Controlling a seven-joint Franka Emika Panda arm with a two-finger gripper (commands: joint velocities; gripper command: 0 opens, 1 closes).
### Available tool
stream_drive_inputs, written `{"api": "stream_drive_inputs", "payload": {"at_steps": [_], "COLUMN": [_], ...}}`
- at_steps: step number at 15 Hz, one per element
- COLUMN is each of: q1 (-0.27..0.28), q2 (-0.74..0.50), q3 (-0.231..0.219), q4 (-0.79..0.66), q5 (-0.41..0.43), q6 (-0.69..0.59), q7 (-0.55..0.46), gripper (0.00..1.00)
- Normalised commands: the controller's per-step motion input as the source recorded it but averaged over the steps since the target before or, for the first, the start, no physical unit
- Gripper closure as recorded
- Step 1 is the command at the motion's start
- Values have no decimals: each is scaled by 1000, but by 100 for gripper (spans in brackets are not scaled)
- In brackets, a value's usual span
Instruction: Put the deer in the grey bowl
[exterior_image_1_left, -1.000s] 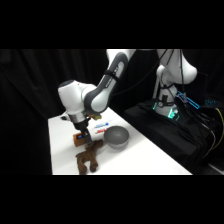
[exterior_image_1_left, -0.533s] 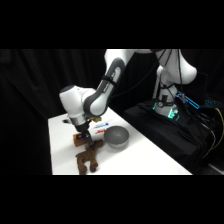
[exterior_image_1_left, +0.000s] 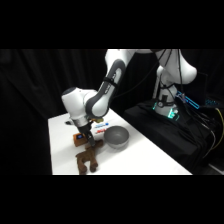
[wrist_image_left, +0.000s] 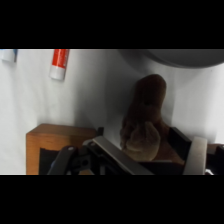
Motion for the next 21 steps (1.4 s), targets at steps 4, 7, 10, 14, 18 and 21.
{"api": "stream_drive_inputs", "payload": {"at_steps": [4, 7, 10, 14, 18, 21], "q1": [-75, -76, -80, -72, -68, -71], "q2": [-94, -102, -93, -79, -70, -73], "q3": [83, 84, 78, 76, 75, 77], "q4": [-153, -179, -172, -135, -107, -97], "q5": [120, 129, 126, 113, 109, 110], "q6": [130, 147, 168, 152, 145, 138], "q7": [-194, -189, -199, -192, -184, -186], "gripper": [0, 0, 0, 0, 25, 51]}}
